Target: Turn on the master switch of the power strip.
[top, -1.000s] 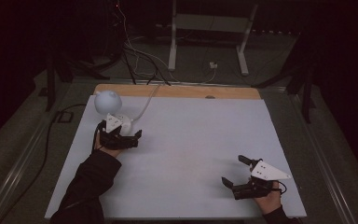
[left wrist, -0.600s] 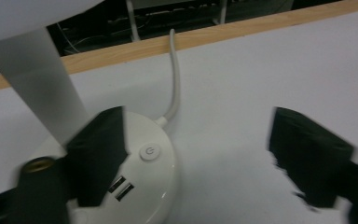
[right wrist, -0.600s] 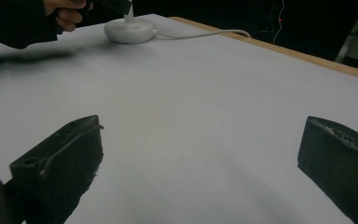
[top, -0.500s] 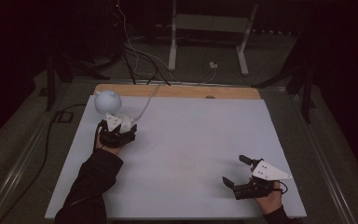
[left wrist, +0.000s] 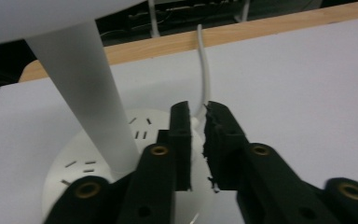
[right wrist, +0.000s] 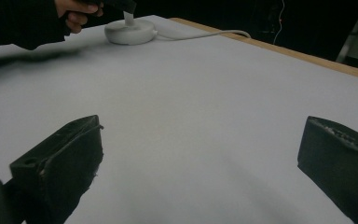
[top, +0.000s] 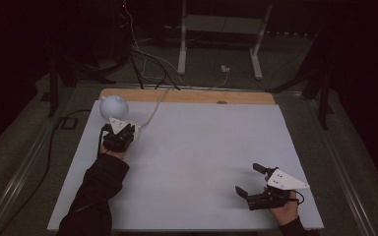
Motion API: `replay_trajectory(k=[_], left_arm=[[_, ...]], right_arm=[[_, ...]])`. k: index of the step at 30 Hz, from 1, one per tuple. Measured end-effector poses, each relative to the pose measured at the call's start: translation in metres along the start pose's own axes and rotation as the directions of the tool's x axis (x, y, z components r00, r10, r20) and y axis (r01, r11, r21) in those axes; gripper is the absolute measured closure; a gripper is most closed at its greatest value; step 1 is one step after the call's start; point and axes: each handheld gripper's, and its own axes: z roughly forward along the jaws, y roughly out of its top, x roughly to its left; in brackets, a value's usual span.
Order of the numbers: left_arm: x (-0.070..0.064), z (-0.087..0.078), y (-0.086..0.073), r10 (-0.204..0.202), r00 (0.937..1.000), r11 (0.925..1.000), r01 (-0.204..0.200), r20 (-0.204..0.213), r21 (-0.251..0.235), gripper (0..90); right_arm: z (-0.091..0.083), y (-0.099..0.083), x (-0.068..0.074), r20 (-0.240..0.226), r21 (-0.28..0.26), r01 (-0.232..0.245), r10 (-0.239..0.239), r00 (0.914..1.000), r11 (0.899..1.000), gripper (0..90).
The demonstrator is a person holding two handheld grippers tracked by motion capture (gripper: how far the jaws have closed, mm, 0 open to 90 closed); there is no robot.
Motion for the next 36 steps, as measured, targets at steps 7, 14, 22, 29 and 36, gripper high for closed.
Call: replay_trajectory(k=[7, 14, 22, 29, 36], left_arm=[[0.001, 0.006, -0.005, 0.059, 0.9982, 0.9981, -0.059, 0.011, 0.017, 90.0], [0.003, 0.013, -0.008, 0.093, 0.9956, 0.9949, -0.094, 0.008, 0.037, 90.0], [-0.002, 0.020, -0.009, 0.142, 0.9893, 0.9888, -0.140, -0.034, 0.052, 90.0], [-0.005, 0.026, -0.011, 0.155, 0.9865, 0.9851, -0.150, -0.055, 0.084, 90.0], [-0.007, 0.028, -0.009, 0.182, 0.9810, 0.9794, -0.175, -0.066, 0.101, 90.0]], right_arm=[[0.000, 0.000, 0.000, -0.001, 0.001, -0.001, 0.001, 1.0000, 1.000, 0.0], [0.000, 0.000, 0.000, -0.004, 0.004, -0.002, 0.002, 1.0000, 1.000, 0.0], [0.000, 0.000, 0.000, -0.005, 0.004, -0.003, 0.003, 1.0000, 1.000, 0.0], [0.000, 0.000, -0.001, -0.003, 0.005, -0.002, 0.002, 1.0000, 1.000, 0.0], [0.000, -0.001, 0.000, -0.004, 0.006, 0.000, 0.001, 1.0000, 1.000, 0.0]])
